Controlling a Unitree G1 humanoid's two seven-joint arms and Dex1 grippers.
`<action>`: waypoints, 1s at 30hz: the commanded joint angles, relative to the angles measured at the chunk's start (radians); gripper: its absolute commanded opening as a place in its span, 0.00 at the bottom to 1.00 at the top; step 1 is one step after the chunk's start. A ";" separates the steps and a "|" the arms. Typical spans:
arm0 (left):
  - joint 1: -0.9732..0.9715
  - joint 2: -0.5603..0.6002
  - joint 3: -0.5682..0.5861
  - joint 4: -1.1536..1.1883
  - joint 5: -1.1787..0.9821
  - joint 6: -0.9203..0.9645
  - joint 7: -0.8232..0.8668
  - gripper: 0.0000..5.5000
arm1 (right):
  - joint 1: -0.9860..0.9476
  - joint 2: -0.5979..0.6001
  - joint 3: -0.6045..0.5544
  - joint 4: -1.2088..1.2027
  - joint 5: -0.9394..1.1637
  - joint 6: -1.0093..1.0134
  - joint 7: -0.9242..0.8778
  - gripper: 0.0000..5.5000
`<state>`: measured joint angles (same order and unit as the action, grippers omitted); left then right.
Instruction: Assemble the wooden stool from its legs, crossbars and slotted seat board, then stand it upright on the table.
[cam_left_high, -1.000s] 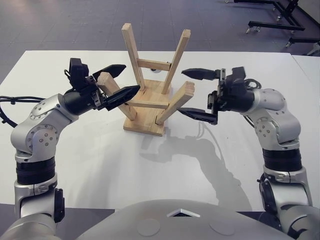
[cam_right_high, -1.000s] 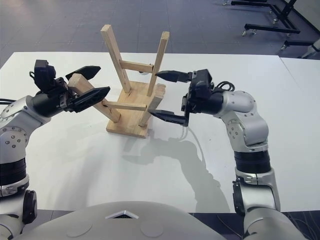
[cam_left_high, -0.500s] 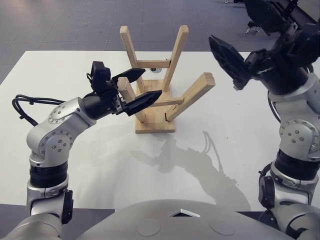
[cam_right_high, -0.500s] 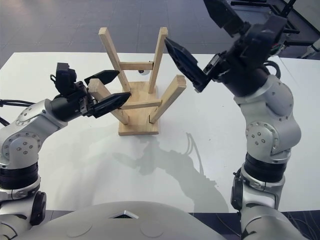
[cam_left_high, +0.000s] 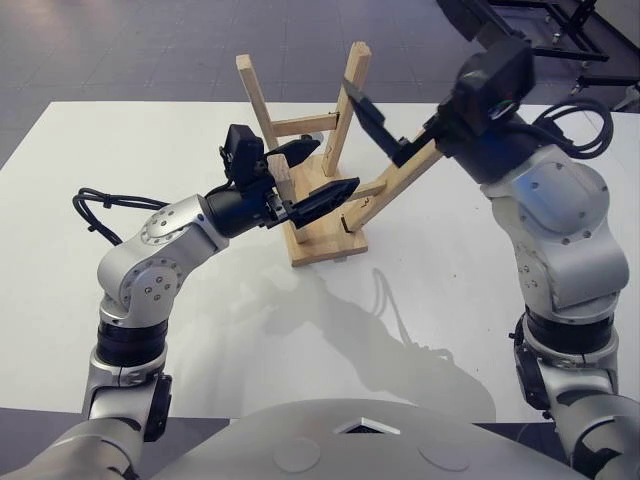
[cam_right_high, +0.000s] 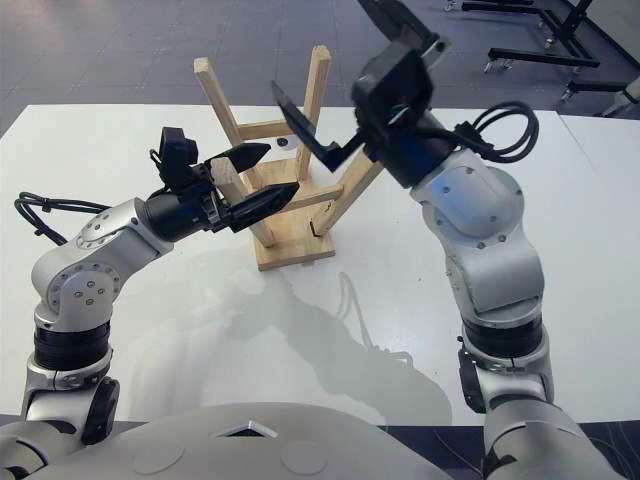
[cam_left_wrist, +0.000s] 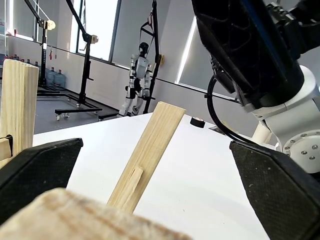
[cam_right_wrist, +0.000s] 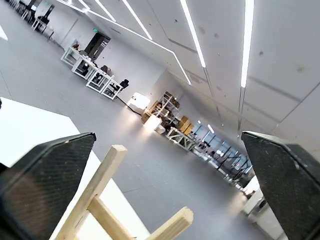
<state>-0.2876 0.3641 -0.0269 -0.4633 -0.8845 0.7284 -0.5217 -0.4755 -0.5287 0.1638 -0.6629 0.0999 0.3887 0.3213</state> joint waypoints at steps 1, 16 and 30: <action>-0.031 -0.028 -0.012 0.018 0.016 0.016 0.041 0.98 | -0.042 -0.051 0.093 0.008 -0.243 -0.036 -0.017 0.98; -0.057 -0.026 -0.012 0.023 0.023 0.038 0.050 0.98 | 0.141 -0.031 0.159 0.054 -0.612 0.009 0.025 0.98; -0.074 -0.023 -0.015 0.047 0.039 0.045 0.015 0.98 | 0.277 0.045 0.311 0.200 -0.712 0.031 0.135 0.98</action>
<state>-0.3414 0.3349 -0.0370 -0.4220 -0.8535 0.7613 -0.5021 -0.2484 -0.4848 0.4318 -0.5122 -0.6204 0.3816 0.3732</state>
